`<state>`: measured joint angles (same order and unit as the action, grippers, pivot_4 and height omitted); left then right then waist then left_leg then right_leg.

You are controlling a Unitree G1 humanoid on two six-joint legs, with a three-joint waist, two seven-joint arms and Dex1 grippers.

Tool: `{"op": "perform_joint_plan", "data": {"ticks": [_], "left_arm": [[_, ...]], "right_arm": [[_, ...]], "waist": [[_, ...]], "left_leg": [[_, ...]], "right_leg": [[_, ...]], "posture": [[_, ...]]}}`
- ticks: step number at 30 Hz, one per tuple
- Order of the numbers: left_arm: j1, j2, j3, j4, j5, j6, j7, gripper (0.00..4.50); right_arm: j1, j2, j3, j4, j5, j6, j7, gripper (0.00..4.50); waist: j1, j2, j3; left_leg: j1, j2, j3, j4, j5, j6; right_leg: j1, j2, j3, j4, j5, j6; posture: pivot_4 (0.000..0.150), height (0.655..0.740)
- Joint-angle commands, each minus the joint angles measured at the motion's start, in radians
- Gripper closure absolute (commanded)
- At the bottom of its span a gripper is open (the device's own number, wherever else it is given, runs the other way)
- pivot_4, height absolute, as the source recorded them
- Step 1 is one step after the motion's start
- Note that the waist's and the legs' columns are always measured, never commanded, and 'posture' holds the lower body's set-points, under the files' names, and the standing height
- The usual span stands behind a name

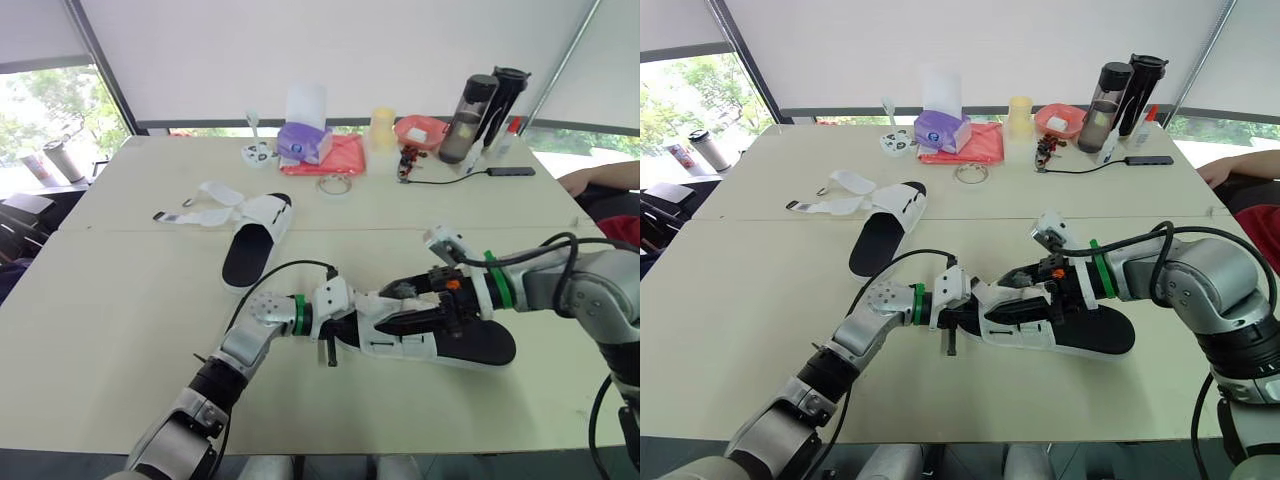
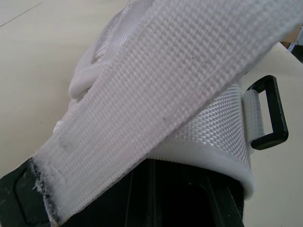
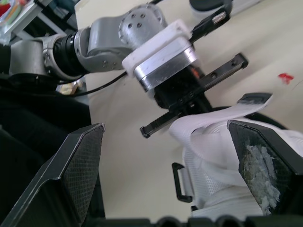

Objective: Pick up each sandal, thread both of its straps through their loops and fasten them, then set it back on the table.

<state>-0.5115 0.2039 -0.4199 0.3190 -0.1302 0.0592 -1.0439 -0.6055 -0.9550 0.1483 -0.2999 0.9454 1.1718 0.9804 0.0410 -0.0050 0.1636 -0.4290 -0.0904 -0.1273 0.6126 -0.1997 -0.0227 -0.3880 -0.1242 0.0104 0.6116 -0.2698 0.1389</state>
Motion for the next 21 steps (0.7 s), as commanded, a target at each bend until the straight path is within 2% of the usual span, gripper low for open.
{"op": "perform_joint_plan", "data": {"ticks": [1,3,6,13,14,21], "left_arm": [[0.035,0.016,-0.026,0.076,0.068,0.054,0.04,4.5],[0.035,0.016,-0.025,0.076,0.069,0.053,0.04,4.5],[0.035,0.016,-0.026,0.075,0.069,0.052,0.04,4.5],[0.029,0.014,-0.029,0.088,0.075,0.04,0.04,4.5],[0.029,0.014,-0.029,0.089,0.076,0.038,0.041,4.5],[0.033,0.015,-0.029,0.085,0.077,0.037,0.043,4.5]], "right_arm": [[-0.017,0.01,0.034,-0.021,-0.046,-0.009,0.02,0.05],[-0.014,0.014,0.059,-0.019,-0.077,-0.015,0.025,0.05],[-0.028,0.059,0.027,0.001,-0.061,-0.003,0.013,0.82],[-0.043,0.077,0.045,-0.023,-0.096,0.0,0.02,4.3],[-0.044,0.079,0.045,-0.028,-0.102,-0.003,0.017,4.41],[0.007,0.079,-0.021,-0.036,-0.17,-0.1,-0.016,4.41]], "waist": [[-0.001,0.0,0.0],[-0.001,0.0,0.0],[-0.001,0.0,0.0],[0.0,0.0,0.0],[0.0,0.0,0.0],[0.001,0.0,0.0]], "left_leg": [[0.0,0.0,0.0,0.0,0.0,0.0],[0.0,0.0,0.0,0.0,0.0,0.0],[0.0,0.0,0.0,0.0,0.0,0.0],[0.0,0.0,0.0,0.0,0.0,0.0],[0.0,0.0,0.0,0.0,0.0,0.0],[0.0,0.0,0.0,0.0,0.0,0.0]], "right_leg": [[0.0,0.0,0.0,0.0,0.0,0.0],[0.0,0.0,0.0,0.001,0.0,0.0],[0.0,0.0,0.0,0.001,0.0,0.0],[0.0,0.001,0.0,0.001,0.0,0.0],[0.0,0.001,0.0,0.001,0.0,0.0],[0.0,0.001,0.0,0.001,0.0,0.0]], "posture": [[0.15,0.74],[0.15,0.74],[0.15,0.74],[0.15,0.74],[0.15,0.74],[0.15,0.74]]}}
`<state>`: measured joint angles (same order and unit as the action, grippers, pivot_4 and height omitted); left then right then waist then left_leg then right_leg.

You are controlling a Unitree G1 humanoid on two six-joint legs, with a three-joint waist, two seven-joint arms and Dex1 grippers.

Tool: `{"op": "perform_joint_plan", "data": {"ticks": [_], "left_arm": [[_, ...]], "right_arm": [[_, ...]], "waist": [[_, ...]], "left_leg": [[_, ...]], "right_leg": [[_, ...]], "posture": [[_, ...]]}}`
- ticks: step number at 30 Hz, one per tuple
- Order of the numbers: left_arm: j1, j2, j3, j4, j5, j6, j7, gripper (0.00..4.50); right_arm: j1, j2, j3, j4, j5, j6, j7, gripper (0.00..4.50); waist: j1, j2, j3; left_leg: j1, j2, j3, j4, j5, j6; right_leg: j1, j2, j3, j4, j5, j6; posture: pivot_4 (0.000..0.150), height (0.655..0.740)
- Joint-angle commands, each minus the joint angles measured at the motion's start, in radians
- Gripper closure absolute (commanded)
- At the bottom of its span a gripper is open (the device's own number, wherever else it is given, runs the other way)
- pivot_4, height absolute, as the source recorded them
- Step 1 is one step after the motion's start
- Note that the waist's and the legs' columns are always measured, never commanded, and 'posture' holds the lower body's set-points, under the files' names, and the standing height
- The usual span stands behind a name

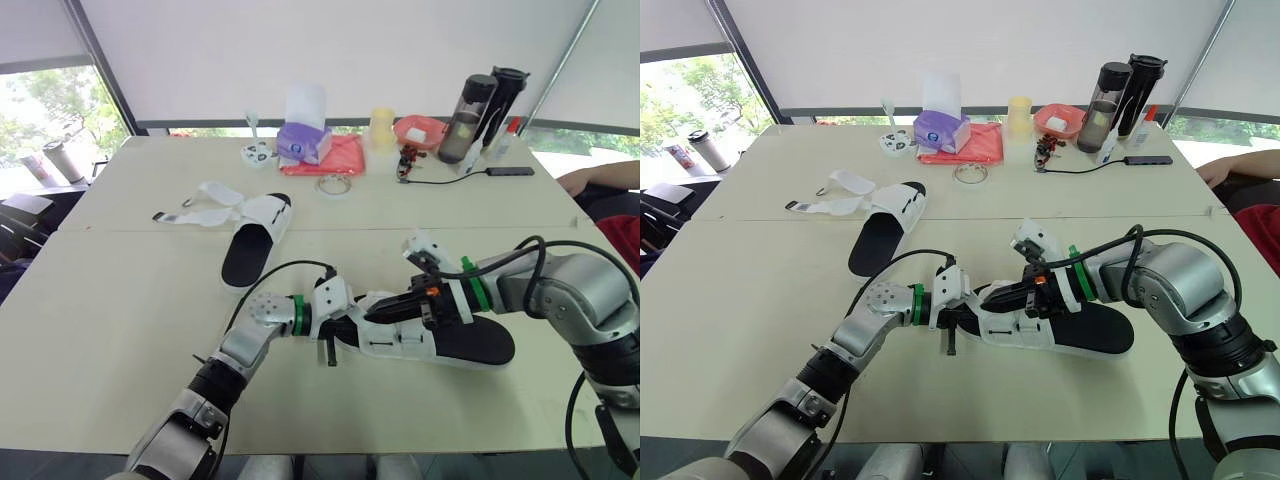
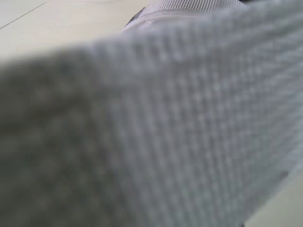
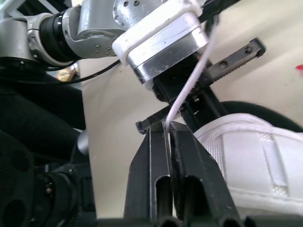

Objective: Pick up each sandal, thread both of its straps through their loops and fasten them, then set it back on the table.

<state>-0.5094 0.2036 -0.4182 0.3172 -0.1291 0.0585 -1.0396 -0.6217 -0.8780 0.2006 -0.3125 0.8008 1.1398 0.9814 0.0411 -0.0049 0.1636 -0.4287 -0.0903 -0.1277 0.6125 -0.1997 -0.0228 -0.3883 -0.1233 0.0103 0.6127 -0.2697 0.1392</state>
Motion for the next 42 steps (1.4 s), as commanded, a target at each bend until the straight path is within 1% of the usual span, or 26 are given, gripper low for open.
{"op": "perform_joint_plan", "data": {"ticks": [1,3,5,10,12,14,16,18,21,22,24,26,28,29,31,32,34,36,37,38,39,40,41,42], "left_arm": [[0.032,0.016,-0.029,0.085,0.075,0.039,0.04,4.5],[0.036,0.015,-0.026,0.081,0.071,0.047,0.042,4.5],[0.038,0.016,-0.025,0.08,0.069,0.049,0.042,4.5],[0.039,0.021,-0.025,0.076,0.067,0.051,0.036,4.5],[0.038,0.023,-0.026,0.076,0.068,0.049,0.033,4.5],[0.038,0.025,-0.026,0.074,0.067,0.049,0.032,4.5],[0.04,0.027,-0.025,0.072,0.066,0.052,0.03,4.5],[0.039,0.03,-0.025,0.072,0.063,0.055,0.025,4.5],[0.035,0.033,-0.027,0.077,0.064,0.054,0.014,4.5],[0.034,0.034,-0.028,0.078,0.065,0.052,0.012,4.5],[0.034,0.037,-0.029,0.077,0.064,0.053,0.01,4.5],[0.036,0.039,-0.028,0.075,0.062,0.056,0.008,4.5],[0.037,0.039,-0.027,0.073,0.059,0.06,0.008,4.5],[0.038,0.04,-0.027,0.072,0.059,0.062,0.007,4.5],[0.039,0.041,-0.026,0.071,0.058,0.063,0.007,4.5],[0.039,0.042,-0.027,0.07,0.058,0.063,0.006,4.5],[0.041,0.044,-0.026,0.069,0.058,0.063,0.005,4.5],[0.042,0.045,-0.025,0.068,0.059,0.064,0.004,4.5],[0.043,0.046,-0.025,0.067,0.058,0.063,0.005,4.5],[0.046,0.045,-0.024,0.063,0.057,0.065,0.007,4.5],[0.048,0.044,-0.024,0.059,0.056,0.067,0.009,4.5],[0.049,0.043,-0.024,0.056,0.056,0.068,0.011,4.5],[0.053,0.042,-0.024,0.048,0.054,0.07,0.012,4.5],[0.055,0.041,-0.022,0.04,0.051,0.073,0.013,4.5]], "right_arm": [[0.036,0.012,-0.103,-0.016,-0.029,-0.079,-0.042,4.41],[0.07,0.03,-0.167,-0.016,-0.036,-0.113,-0.085,4.41],[0.096,0.038,-0.199,-0.027,-0.048,-0.132,-0.109,4.41],[0.18,0.066,-0.299,-0.08,-0.037,-0.139,-0.196,4.41],[0.215,0.095,-0.352,-0.093,-0.062,-0.201,-0.238,4.41],[0.268,0.15,-0.417,-0.138,-0.073,-0.334,-0.239,4.41],[0.36,0.205,-0.456,-0.227,-0.085,-0.482,-0.198,4.41],[0.496,0.176,-0.396,-0.33,-0.2,-0.617,-0.145,4.41],[0.643,0.126,-0.309,-0.392,-0.382,-0.847,-0.067,4.41],[0.674,0.124,-0.293,-0.398,-0.426,-0.917,-0.058,4.41],[0.735,0.101,-0.257,-0.383,-0.538,-1.099,-0.018,4.41],[0.761,0.082,-0.229,-0.315,-0.67,-1.325,-0.004,4.41],[0.762,0.075,-0.22,-0.239,-0.745,-1.477,-0.014,4.41],[0.754,0.061,-0.217,-0.196,-0.772,-1.548,-0.009,4.18],[0.748,0.04,-0.221,-0.141,-0.794,-1.612,-0.01,3.55],[0.744,0.043,-0.235,-0.124,-0.782,-1.618,-0.022,3.07],[0.747,0.051,-0.278,-0.145,-0.708,-1.481,-0.056,2.09],[0.749,0.052,-0.293,-0.162,-0.678,-1.415,-0.068,1.08],[0.829,0.006,-0.331,-0.239,-0.436,-1.157,-0.104,0.56],[0.925,-0.064,-0.364,-0.311,-0.152,-0.926,-0.136,0.11],[0.991,-0.114,-0.393,-0.364,0.054,-0.756,-0.162,0.11],[1.049,-0.16,-0.418,-0.398,0.248,-0.644,-0.18,0.11],[1.078,-0.181,-0.437,-0.408,0.35,-0.598,-0.201,0.11],[1.095,-0.195,-0.452,-0.414,0.412,-0.558,-0.218,0.11]], "waist": [[0.0,0.0,0.0],[0.0,0.0,0.0],[0.0,0.0,0.0],[0.0,0.0,0.0],[0.0,0.0,0.0],[0.001,0.0,0.0],[0.001,0.0,0.0],[0.002,0.0,0.0],[-0.003,0.0,0.0],[-0.004,0.0,0.0],[-0.006,0.0,0.0],[-0.006,-0.001,0.0],[-0.006,-0.001,-0.001],[-0.006,-0.001,-0.001],[-0.004,-0.001,-0.001],[-0.003,-0.001,-0.001],[-0.003,-0.001,-0.001],[-0.002,-0.001,-0.001],[-0.002,-0.001,-0.001],[0.0,0.0,-0.001],[0.003,0.001,-0.001],[0.001,0.0,-0.001],[-0.003,-0.004,-0.002],[-0.005,-0.005,-0.002]], "left_leg": [[0.0,0.0,0.0,0.0,0.0,0.0],[0.0,0.0,0.0,0.0,0.0,0.0],[0.0,0.0,0.0,0.0,0.0,0.0],[0.001,0.0,0.0,0.0,0.0,0.0],[0.001,0.0,0.0,0.0,0.0,0.0],[0.001,0.0,0.0,0.0,0.0,0.0],[0.001,0.0,0.0,0.0,0.0,0.0],[0.001,0.0,-0.002,-0.001,0.0,0.0],[0.001,0.0,-0.001,-0.001,0.0,0.0],[0.002,0.0,-0.001,0.0,0.0,0.0],[0.003,0.0,0.0,0.0,0.0,0.0],[0.004,0.001,0.0,0.0,0.0,-0.001],[0.005,0.002,0.0,0.0,0.0,-0.001],[0.005,0.002,0.0,0.0,0.0,-0.001],[0.005,0.001,0.0,-0.001,0.0,-0.001],[0.005,0.001,0.0,-0.001,0.0,-0.001],[0.005,0.001,-0.001,-0.001,0.0,0.0],[0.005,0.001,-0.002,-0.001,0.0,0.0],[0.005,0.001,-0.002,-0.001,0.0,0.0],[0.004,0.001,-0.003,-0.001,0.0,0.0],[0.003,0.001,-0.004,-0.001,0.0,0.0],[0.002,0.001,-0.004,-0.001,0.001,0.001],[0.002,0.001,-0.005,-0.002,0.001,0.003],[0.003,0.002,-0.005,-0.003,0.0,0.004]], "right_leg": [[0.0,0.0,0.0,0.0,0.0,0.0],[0.0,0.0,0.0,0.0,0.0,0.0],[0.0,0.0,0.0,0.0,0.0,0.0],[0.0,0.0,0.0,0.001,0.0,0.0],[0.001,0.001,0.0,0.001,0.0,0.0],[0.001,0.001,0.0,0.001,0.0,0.0],[0.001,0.001,0.0,0.001,0.0,0.001],[0.001,0.001,-0.001,0.001,-0.001,0.003],[0.002,0.001,-0.001,0.001,-0.001,0.003],[0.002,0.001,-0.001,0.001,-0.003,0.007],[0.003,0.001,-0.001,0.001,-0.003,0.006],[0.005,0.001,-0.001,0.001,-0.003,0.006],[0.006,0.001,-0.001,0.0,-0.004,0.006],[0.006,0.001,-0.001,-0.001,-0.004,0.006],[0.007,0.0,-0.001,-0.001,-0.003,0.005],[0.006,0.0,0.0,-0.001,-0.002,0.003],[0.006,0.001,-0.001,0.0,-0.001,0.001],[0.006,0.001,0.0,0.001,-0.001,0.001],[0.007,0.001,0.0,0.001,-0.001,0.001],[0.008,0.001,0.0,0.002,-0.001,0.001],[0.008,0.001,0.0,0.002,-0.001,0.001],[0.008,0.0,0.001,0.002,-0.002,0.001],[0.008,-0.001,0.003,0.002,-0.003,0.001],[0.008,-0.001,0.003,0.001,-0.004,0.0]], "posture": [[0.15,0.74],[0.15,0.74],[0.15,0.74],[0.15,0.74],[0.15,0.74],[0.15,0.74],[0.15,0.74],[0.15,0.74],[0.15,0.74],[0.15,0.74],[0.15,0.74],[0.15,0.74],[0.15,0.74],[0.15,0.74],[0.15,0.74],[0.15,0.74],[0.15,0.74],[0.15,0.74],[0.15,0.74],[0.15,0.74],[0.15,0.74],[0.15,0.74],[0.15,0.74],[0.15,0.74]]}}
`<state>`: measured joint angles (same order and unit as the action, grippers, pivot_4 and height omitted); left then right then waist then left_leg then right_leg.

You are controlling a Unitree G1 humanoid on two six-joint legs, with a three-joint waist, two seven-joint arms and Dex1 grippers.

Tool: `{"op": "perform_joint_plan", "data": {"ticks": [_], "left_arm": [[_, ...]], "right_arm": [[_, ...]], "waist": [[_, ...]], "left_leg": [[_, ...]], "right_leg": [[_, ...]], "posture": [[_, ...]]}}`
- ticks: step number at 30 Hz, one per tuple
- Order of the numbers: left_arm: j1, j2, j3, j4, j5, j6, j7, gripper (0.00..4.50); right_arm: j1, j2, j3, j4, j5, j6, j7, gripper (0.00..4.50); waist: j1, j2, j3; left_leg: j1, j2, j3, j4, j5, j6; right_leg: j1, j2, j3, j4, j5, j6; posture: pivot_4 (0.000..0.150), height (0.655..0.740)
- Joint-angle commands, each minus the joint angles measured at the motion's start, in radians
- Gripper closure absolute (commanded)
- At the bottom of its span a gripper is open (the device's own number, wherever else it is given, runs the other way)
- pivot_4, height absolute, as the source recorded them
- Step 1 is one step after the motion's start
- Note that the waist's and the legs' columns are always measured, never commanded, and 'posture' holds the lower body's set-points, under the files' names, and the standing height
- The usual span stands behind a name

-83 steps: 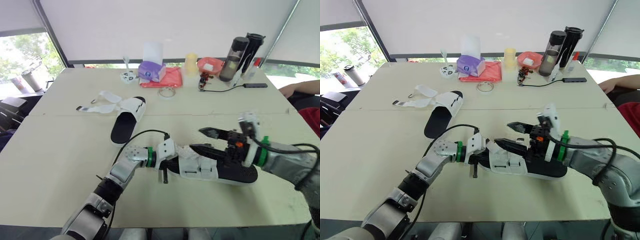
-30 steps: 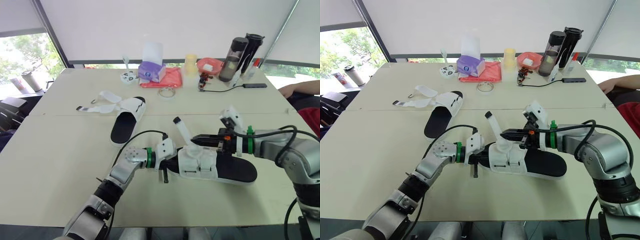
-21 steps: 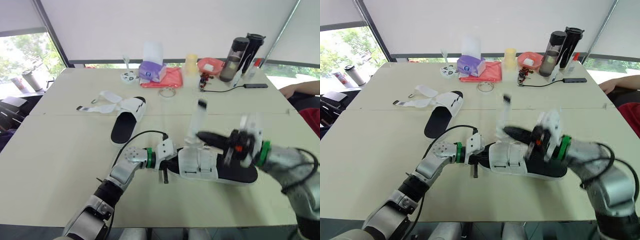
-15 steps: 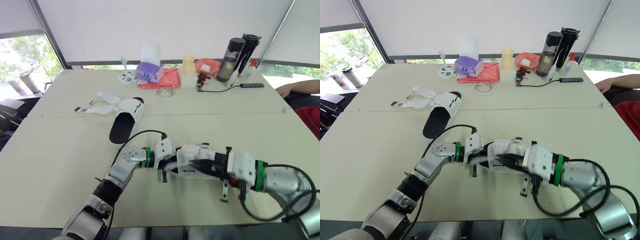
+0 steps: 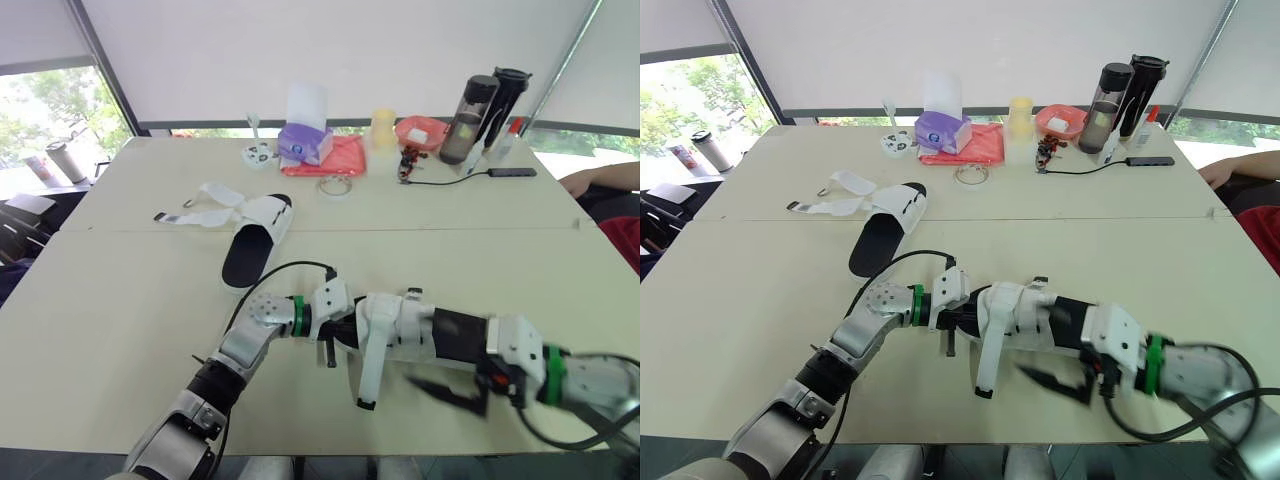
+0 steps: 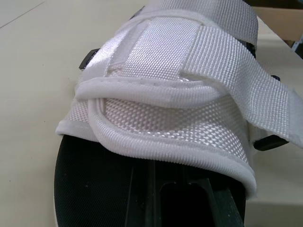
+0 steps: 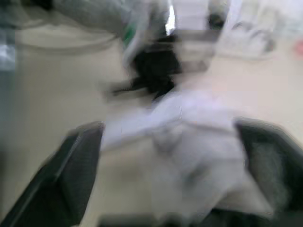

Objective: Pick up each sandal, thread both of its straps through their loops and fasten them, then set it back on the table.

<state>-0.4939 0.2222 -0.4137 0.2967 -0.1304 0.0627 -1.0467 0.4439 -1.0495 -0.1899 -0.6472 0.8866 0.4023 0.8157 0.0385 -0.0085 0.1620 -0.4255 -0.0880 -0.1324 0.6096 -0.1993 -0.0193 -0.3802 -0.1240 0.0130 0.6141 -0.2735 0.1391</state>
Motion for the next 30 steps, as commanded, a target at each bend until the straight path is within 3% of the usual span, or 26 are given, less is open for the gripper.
{"op": "perform_joint_plan", "data": {"ticks": [1,6,9,12,24,25,26,30], "left_arm": [[0.044,0.022,-0.025,0.051,0.049,0.073,0.02,4.5],[0.063,0.031,-0.031,0.012,0.044,0.106,0.016,4.5],[0.076,0.041,-0.04,-0.015,0.041,0.139,0.006,4.5],[0.089,0.051,-0.043,-0.045,0.038,0.162,-0.003,4.5],[0.147,0.064,-0.051,-0.122,0.04,0.19,0.027,4.5],[0.155,0.065,-0.052,-0.132,0.039,0.195,0.032,4.5],[0.162,0.066,-0.052,-0.142,0.038,0.2,0.036,4.5],[0.176,0.066,-0.058,-0.158,0.038,0.209,0.047,4.5]], "right_arm": [[0.048,-0.036,-0.072,-0.087,0.383,0.22,-0.068,0.11],[0.004,0.012,-0.019,-0.085,0.429,0.311,-0.187,0.11],[-0.06,0.054,0.02,-0.059,0.44,0.351,-0.243,0.11],[-0.114,0.08,0.064,-0.047,0.426,0.396,-0.273,0.11],[-0.246,0.24,0.17,0.04,0.422,0.5,-0.369,0.11],[-0.251,0.255,0.173,0.044,0.427,0.505,-0.374,0.63],[-0.255,0.272,0.176,0.048,0.436,0.511,-0.386,0.88],[-0.272,0.316,0.198,0.042,0.41,0.528,-0.423,2.83]], "waist": [[-0.004,-0.001,-0.001],[-0.007,0.001,-0.002],[-0.01,0.006,-0.005],[-0.002,0.005,-0.005],[0.0,0.004,-0.004],[0.0,0.005,-0.005],[0.0,0.005,-0.005],[0.0,0.005,-0.005]], "left_leg": [[0.0,0.001,0.0,0.0,0.0,0.0],[-0.002,0.003,0.006,0.002,-0.002,-0.003],[-0.003,0.011,0.01,-0.001,-0.004,-0.001],[-0.002,0.01,0.015,0.0,-0.008,0.002],[0.0,0.012,0.017,0.002,-0.013,0.007],[0.0,0.013,0.017,0.002,-0.013,0.007],[0.0,0.013,0.017,0.002,-0.013,0.007],[0.0,0.013,0.017,0.001,-0.013,0.007]], "right_leg": [[0.0,0.0,-0.001,0.0,0.0,-0.001],[0.0,-0.002,-0.001,-0.005,-0.002,0.002],[0.003,-0.004,-0.014,-0.02,0.001,-0.002],[0.002,-0.01,-0.018,-0.019,0.004,-0.006],[0.001,-0.004,-0.02,-0.015,0.004,-0.003],[0.001,-0.004,-0.02,-0.015,0.004,-0.003],[0.001,-0.004,-0.02,-0.015,0.004,-0.003],[0.001,-0.004,-0.02,-0.015,0.004,-0.003]], "posture": [[0.15,0.74],[0.15,0.74],[0.15,0.74],[0.15,0.74],[0.15,0.74],[0.15,0.74],[0.15,0.74],[0.15,0.74]]}}
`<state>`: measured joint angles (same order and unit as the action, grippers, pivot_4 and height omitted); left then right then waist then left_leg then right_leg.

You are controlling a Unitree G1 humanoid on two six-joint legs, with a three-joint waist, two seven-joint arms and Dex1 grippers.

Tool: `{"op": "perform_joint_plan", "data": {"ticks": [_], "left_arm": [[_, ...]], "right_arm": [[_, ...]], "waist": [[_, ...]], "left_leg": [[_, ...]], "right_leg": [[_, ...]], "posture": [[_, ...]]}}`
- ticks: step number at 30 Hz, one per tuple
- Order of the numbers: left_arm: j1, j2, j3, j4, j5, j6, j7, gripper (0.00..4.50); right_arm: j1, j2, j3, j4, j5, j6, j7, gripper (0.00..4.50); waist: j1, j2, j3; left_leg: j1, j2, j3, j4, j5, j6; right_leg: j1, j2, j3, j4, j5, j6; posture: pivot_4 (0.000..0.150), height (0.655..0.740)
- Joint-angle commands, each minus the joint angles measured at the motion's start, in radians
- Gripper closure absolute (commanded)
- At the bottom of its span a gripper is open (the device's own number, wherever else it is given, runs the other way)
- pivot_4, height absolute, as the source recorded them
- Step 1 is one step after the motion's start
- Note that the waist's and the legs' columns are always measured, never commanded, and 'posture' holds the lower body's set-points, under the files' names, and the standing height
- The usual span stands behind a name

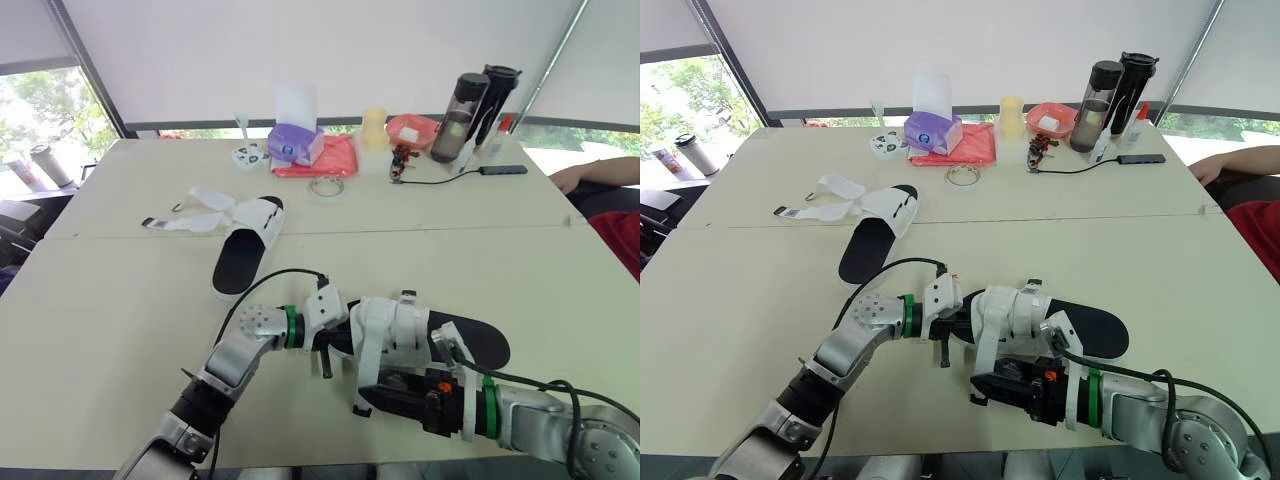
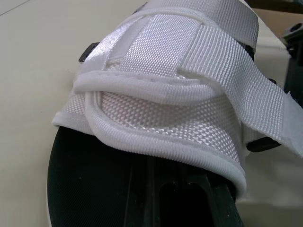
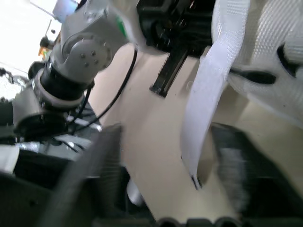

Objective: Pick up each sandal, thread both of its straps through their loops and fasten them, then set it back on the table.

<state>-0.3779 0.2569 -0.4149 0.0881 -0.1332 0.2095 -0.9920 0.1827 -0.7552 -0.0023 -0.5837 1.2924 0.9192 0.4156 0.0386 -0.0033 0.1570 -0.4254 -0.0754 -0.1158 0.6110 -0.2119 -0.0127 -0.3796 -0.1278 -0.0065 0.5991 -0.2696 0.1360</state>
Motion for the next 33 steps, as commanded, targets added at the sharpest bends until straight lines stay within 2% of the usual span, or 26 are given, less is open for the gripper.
{"op": "perform_joint_plan", "data": {"ticks": [1,3,8,17,19,21,28,33], "left_arm": [[0.061,0.031,-0.057,0.049,0.041,0.063,-0.006,4.5],[0.059,0.029,-0.058,0.051,0.041,0.064,-0.004,4.5],[0.047,0.025,-0.055,0.068,0.042,0.056,-0.001,4.5],[0.033,0.022,-0.051,0.1,0.048,0.035,0.003,4.5],[0.025,0.018,-0.05,0.109,0.05,0.031,0.004,4.5],[0.019,0.016,-0.049,0.119,0.051,0.026,0.004,4.5],[0.004,0.009,-0.047,0.147,0.056,0.01,0.003,4.5],[0.006,0.013,-0.045,0.149,0.058,0.004,0.003,4.5]], "right_arm": [[-0.011,0.027,0.014,-0.027,0.0,0.016,-0.03,3.49],[-0.009,0.034,0.018,-0.037,-0.009,0.021,-0.037,4.43],[-0.011,0.016,-0.013,-0.081,-0.031,0.005,0.001,4.43],[-0.14,-0.065,-0.209,-0.068,0.196,-0.009,0.059,4.43],[-0.18,-0.09,-0.213,-0.044,0.197,0.001,0.072,4.43],[-0.212,-0.095,-0.205,-0.012,0.166,-0.002,0.073,4.43],[-0.321,-0.052,-0.104,0.115,-0.081,-0.044,0.132,4.43],[-0.339,-0.049,-0.083,0.15,-0.138,-0.024,0.2,4.43]], "waist": [[0.0,0.0,0.0],[0.001,0.0,0.0],[0.0,0.0,0.0],[0.0,0.0,0.0],[0.001,0.0,0.0],[0.001,0.0,0.0],[0.001,0.0,0.0],[0.001,0.0,0.0]], "left_leg": [[0.0,0.0,0.0,0.0,0.0,0.0],[0.0,0.0,0.0,0.0,0.0,0.0],[0.0,0.0,0.0,0.0,0.0,0.0],[0.004,0.001,0.0,0.001,0.0,0.0],[0.004,0.001,0.0,0.002,0.0,0.0],[0.004,0.001,0.0,0.002,0.0,0.0],[0.005,0.001,0.0,0.002,0.0,0.0],[0.005,0.001,0.0,0.003,0.0,0.0]], "right_leg": [[0.0,0.0,0.0,0.0,0.0,0.0],[0.0,0.0,0.0,0.0,0.0,0.0],[0.0,0.0,0.0,0.001,0.0,0.0],[0.004,0.001,0.0,0.001,0.001,0.001],[0.005,0.001,0.0,0.001,0.001,0.001],[0.005,0.001,0.0,0.001,0.001,0.001],[0.005,0.001,0.0,0.001,0.001,0.0],[0.005,0.001,0.0,0.001,0.001,0.0]], "posture": [[0.15,0.74],[0.15,0.74],[0.15,0.74],[0.15,0.74],[0.15,0.74],[0.15,0.74],[0.15,0.74],[0.15,0.74]]}}
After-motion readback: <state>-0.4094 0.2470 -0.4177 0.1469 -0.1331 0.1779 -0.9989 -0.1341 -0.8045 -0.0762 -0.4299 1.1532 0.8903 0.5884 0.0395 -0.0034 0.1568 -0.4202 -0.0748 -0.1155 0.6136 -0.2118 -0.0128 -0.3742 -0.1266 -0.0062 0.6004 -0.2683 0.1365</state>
